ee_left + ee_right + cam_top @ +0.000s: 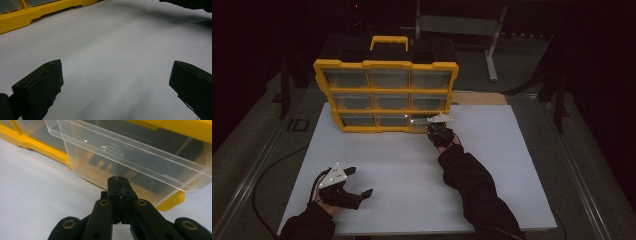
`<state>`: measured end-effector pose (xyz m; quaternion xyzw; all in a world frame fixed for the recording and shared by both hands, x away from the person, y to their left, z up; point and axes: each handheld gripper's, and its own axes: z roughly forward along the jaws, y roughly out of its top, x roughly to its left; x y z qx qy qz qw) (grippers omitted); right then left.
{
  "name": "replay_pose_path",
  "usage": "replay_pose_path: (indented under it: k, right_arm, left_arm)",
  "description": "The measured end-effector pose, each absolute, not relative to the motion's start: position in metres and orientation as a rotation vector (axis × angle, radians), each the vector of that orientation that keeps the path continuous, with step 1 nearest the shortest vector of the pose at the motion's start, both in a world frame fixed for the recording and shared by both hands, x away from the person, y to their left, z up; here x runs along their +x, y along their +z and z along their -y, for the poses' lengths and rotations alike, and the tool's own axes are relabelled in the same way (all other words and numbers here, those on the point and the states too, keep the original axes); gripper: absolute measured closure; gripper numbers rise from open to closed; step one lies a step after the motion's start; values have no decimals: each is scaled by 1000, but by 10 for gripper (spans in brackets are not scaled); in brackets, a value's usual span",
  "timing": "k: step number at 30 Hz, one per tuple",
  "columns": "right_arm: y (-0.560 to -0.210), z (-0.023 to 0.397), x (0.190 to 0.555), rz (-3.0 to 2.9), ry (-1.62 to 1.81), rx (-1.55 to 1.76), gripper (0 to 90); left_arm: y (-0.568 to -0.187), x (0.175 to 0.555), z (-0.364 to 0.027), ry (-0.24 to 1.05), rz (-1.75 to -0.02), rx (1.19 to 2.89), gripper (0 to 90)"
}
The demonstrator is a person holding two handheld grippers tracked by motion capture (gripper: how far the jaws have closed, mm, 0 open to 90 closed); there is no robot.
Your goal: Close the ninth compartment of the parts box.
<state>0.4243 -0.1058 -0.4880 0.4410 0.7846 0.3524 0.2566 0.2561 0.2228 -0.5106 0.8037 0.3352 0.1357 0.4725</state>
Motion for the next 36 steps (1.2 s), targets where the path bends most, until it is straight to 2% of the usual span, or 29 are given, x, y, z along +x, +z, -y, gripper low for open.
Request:
replay_pose_path:
  k: [36]
  right_arm:
    - [-487, 104, 446, -2114, 915, 1210, 900]
  left_arm:
    - [-511, 256, -222, 337, -815, 1972, 0]
